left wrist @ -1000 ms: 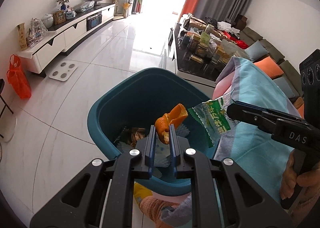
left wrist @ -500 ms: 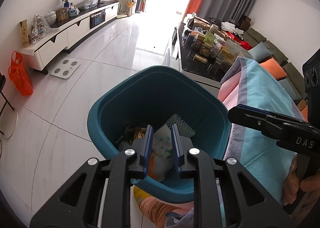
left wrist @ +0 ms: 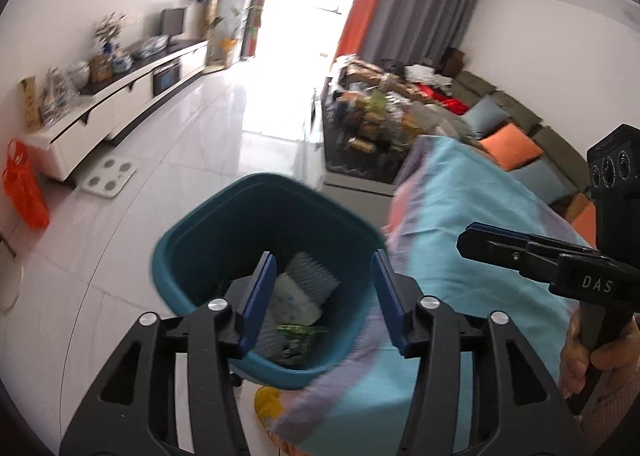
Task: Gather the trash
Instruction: 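Move both open tools back over the trash on the table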
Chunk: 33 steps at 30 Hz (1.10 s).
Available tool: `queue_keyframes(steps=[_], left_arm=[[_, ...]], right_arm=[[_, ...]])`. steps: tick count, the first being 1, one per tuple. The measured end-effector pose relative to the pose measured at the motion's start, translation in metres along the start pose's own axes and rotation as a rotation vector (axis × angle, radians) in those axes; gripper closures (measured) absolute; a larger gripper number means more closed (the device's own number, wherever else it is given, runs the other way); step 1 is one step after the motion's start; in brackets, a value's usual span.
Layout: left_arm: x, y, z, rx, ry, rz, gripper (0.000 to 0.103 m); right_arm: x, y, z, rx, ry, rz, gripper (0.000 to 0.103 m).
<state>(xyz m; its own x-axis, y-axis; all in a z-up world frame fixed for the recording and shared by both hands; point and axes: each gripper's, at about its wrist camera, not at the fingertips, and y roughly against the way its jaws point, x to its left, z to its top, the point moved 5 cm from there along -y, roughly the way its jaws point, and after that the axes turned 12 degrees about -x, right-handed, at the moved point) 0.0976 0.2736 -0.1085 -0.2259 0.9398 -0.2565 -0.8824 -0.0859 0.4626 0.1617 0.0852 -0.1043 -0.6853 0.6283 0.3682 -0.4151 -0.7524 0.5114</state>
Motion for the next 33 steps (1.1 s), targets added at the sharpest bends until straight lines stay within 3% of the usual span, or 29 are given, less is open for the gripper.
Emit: queue_keyframes(steps=[2, 10, 20, 33], left_arm=[[-0.019, 0.005, 0.001, -0.010, -0.021, -0.047, 0.044], [-0.123, 0.010, -0.014, 0.013, -0.143, -0.254, 0.039], [-0.249, 0.005, -0.056, 0.113, -0.261, -0.478, 0.039], [-0.366, -0.014, -0.102, 0.237, -0.380, -0.610, 0.040]], right_arm=[[-0.007, 0.018, 0.000, -0.026, 0.003, -0.007, 0.066], [-0.050, 0.102, -0.009, -0.144, -0.036, -0.108, 0.064], [-0.126, 0.206, -0.046, -0.244, -0.143, -0.337, 0.062], [-0.200, 0.293, -0.099, -0.317, -0.253, -0.605, 0.056]])
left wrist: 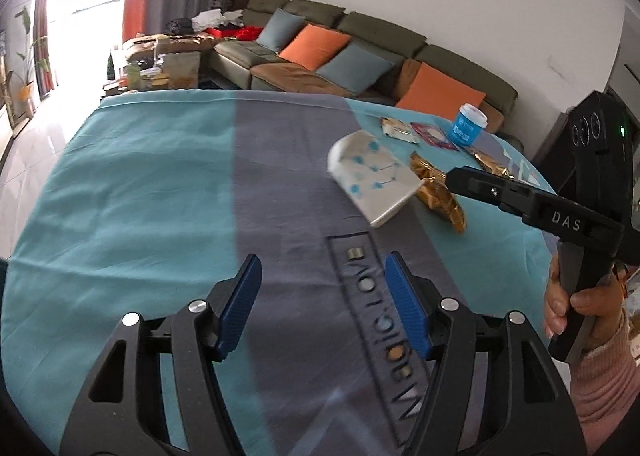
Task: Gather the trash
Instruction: 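Move both open tools back over the trash on the table, then grasp the gold foil wrapper with the right tool while the left tool grasps the white dotted paper cup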
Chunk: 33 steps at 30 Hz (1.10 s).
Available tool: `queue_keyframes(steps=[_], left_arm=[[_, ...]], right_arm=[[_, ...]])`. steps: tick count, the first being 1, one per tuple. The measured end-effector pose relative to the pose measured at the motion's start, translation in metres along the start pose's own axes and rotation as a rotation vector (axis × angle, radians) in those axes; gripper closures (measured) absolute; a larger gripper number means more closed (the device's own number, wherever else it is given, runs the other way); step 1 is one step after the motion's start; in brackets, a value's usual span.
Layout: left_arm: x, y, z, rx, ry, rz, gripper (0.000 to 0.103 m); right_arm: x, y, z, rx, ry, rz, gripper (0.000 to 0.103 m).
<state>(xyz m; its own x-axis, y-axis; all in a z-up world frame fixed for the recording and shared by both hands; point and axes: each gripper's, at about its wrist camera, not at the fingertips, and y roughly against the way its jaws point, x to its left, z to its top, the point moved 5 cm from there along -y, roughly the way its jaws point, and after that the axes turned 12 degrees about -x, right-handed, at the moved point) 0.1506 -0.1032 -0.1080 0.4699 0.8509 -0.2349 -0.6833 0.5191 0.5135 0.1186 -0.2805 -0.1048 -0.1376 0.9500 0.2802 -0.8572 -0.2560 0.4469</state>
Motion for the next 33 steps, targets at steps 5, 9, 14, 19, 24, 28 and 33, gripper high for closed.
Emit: queue_keyframes(steps=[5, 9, 14, 19, 24, 28, 33], left_arm=[[-0.017, -0.023, 0.005, 0.037, -0.018, -0.016, 0.041], [-0.029, -0.041, 0.006, 0.066, -0.027, -0.021, 0.044], [-0.031, -0.060, 0.008, 0.101, -0.027, -0.009, 0.048], [-0.026, -0.078, 0.010, 0.137, 0.005, -0.001, 0.058], [-0.024, -0.086, 0.014, 0.142, 0.015, -0.004, 0.072], [-0.025, -0.089, 0.014, 0.140, 0.016, -0.015, 0.085], [-0.024, -0.086, 0.014, 0.132, 0.019, -0.020, 0.090]], right_arm=[[-0.023, 0.002, -0.008, 0.007, 0.004, -0.063, 0.056], [-0.027, 0.000, -0.014, 0.022, 0.029, -0.084, 0.050], [-0.022, -0.005, -0.021, 0.041, 0.091, -0.103, 0.050], [-0.022, -0.010, -0.025, 0.069, 0.120, -0.121, 0.050], [-0.026, -0.013, -0.026, 0.082, 0.108, -0.115, 0.053], [-0.028, -0.011, -0.026, 0.084, 0.105, -0.109, 0.068], [-0.029, -0.007, -0.024, 0.073, 0.101, -0.107, 0.076]])
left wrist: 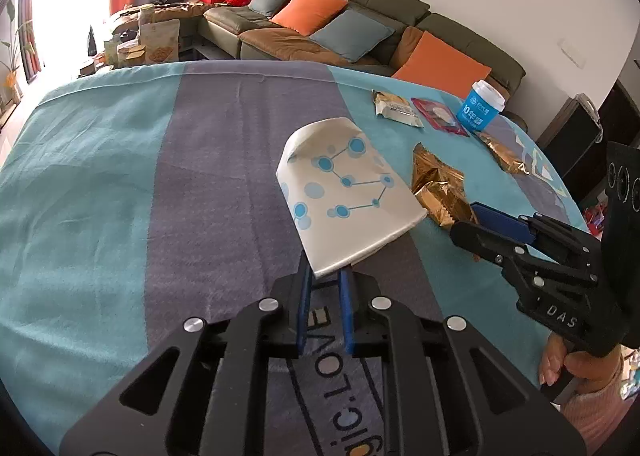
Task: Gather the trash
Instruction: 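Grasp the gold foil wrapper with the right tool while the left tool grasps the white dotted paper cup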
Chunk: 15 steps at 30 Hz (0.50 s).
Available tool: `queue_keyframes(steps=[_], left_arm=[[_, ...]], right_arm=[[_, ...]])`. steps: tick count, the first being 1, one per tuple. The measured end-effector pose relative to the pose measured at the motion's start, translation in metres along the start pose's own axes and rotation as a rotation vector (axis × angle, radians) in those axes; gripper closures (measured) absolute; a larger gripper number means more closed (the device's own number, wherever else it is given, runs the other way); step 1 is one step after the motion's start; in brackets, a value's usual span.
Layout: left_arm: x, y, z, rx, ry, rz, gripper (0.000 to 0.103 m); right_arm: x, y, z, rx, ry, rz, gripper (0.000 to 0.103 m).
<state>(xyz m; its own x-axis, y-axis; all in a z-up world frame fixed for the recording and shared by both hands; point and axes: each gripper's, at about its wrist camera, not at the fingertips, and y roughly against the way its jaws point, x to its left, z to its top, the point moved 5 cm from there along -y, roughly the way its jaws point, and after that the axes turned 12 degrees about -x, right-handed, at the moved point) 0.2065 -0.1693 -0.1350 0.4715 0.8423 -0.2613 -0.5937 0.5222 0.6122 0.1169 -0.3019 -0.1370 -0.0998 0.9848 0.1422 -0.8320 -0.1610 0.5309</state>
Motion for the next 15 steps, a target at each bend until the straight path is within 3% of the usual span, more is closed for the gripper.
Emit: queue_keyframes(steps=[6, 15], left_arm=[[0.001, 0.012, 0.002, -0.034, -0.007, -0.002, 0.093], [0.008, 0.039, 0.000, -0.079, -0.020, 0.023, 0.097]], right_arm=[[0.002, 0.007, 0.002, -0.025, 0.004, -0.001, 0.084], [0.012, 0.018, 0.014, -0.070, -0.009, 0.053, 0.085]])
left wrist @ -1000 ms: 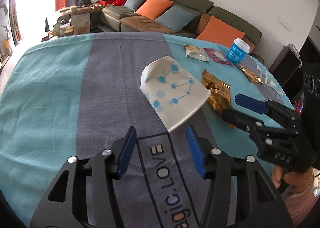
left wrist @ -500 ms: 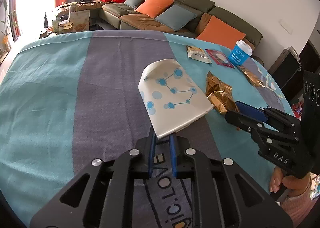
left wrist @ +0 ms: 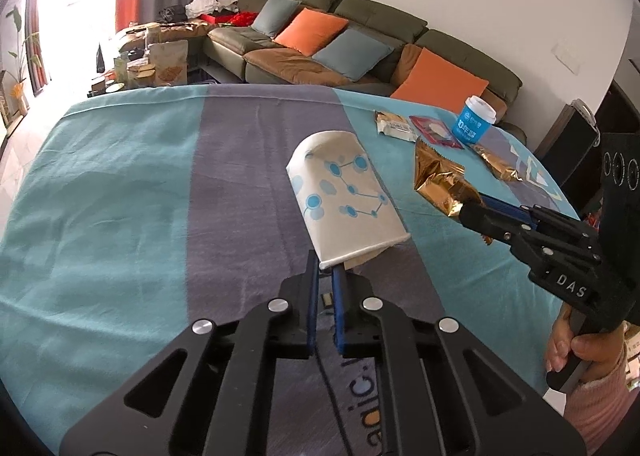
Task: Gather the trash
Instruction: 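Grasp the gold foil wrapper with the right tool while the left tool grasps the white dotted paper cup, then carry the paper cup with the left tool while the right tool carries the foil wrapper to the bin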
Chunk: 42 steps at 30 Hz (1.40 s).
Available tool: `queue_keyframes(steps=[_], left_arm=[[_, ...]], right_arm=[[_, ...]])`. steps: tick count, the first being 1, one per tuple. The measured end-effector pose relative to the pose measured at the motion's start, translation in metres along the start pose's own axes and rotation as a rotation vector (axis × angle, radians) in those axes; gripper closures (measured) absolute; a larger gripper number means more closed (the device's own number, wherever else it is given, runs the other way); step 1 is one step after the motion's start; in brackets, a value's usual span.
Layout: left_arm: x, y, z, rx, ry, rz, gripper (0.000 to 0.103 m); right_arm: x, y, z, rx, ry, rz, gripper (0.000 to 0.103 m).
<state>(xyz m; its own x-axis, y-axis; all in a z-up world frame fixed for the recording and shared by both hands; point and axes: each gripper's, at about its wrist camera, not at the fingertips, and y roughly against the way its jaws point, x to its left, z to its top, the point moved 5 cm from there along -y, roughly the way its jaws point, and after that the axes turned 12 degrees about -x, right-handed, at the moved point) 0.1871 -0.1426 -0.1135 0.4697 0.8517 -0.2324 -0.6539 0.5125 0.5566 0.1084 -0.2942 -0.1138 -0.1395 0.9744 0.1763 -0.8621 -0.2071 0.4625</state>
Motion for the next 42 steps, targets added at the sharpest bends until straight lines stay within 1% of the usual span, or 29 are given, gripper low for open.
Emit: queue_keyframes(steps=[16, 24, 28, 31, 32, 33, 34, 36, 37, 38, 39, 40, 41, 42], left_arm=[[0.028, 0.061, -0.006, -0.078, 0.045, 0.033, 0.099], [0.052, 0.098, -0.015, -0.117, 0.086, 0.052, 0.099], [0.065, 0.111, -0.021, -0.122, 0.109, 0.067, 0.099], [0.071, 0.111, -0.026, -0.109, 0.131, 0.061, 0.098], [0.073, 0.110, -0.027, -0.108, 0.134, 0.071, 0.098], [0.074, 0.108, -0.026, -0.105, 0.138, 0.073, 0.090], [0.077, 0.108, -0.027, -0.107, 0.148, 0.074, 0.084], [0.080, 0.105, -0.027, -0.106, 0.152, 0.087, 0.077], [0.082, 0.103, -0.027, -0.104, 0.155, 0.096, 0.077], [0.084, 0.100, -0.027, -0.101, 0.158, 0.100, 0.077], [0.086, 0.098, -0.028, -0.095, 0.163, 0.101, 0.079], [0.088, 0.097, -0.030, -0.087, 0.175, 0.094, 0.091], [0.090, 0.095, -0.031, -0.080, 0.184, 0.090, 0.096], [0.092, 0.093, -0.030, -0.079, 0.187, 0.094, 0.095]], right_arm=[[0.043, -0.003, 0.005, -0.013, -0.011, 0.130, 0.085], [0.064, -0.006, 0.005, -0.014, 0.003, 0.178, 0.085], [0.071, -0.010, 0.004, -0.007, 0.002, 0.195, 0.085], [0.077, -0.014, 0.001, 0.004, 0.002, 0.206, 0.085], [0.078, -0.015, 0.000, 0.008, 0.001, 0.211, 0.085], [0.080, -0.016, -0.001, 0.011, 0.002, 0.214, 0.085], [0.081, -0.016, -0.001, 0.013, 0.004, 0.216, 0.085], [0.083, -0.018, -0.003, 0.021, 0.005, 0.222, 0.085], [0.084, -0.019, -0.003, 0.023, 0.005, 0.223, 0.085], [0.084, -0.020, -0.004, 0.026, 0.003, 0.226, 0.085], [0.084, -0.020, -0.004, 0.028, 0.000, 0.229, 0.085], [0.084, -0.021, -0.005, 0.030, -0.003, 0.232, 0.085], [0.086, -0.019, -0.005, 0.030, -0.003, 0.233, 0.085], [0.085, -0.020, -0.006, 0.030, -0.003, 0.234, 0.085]])
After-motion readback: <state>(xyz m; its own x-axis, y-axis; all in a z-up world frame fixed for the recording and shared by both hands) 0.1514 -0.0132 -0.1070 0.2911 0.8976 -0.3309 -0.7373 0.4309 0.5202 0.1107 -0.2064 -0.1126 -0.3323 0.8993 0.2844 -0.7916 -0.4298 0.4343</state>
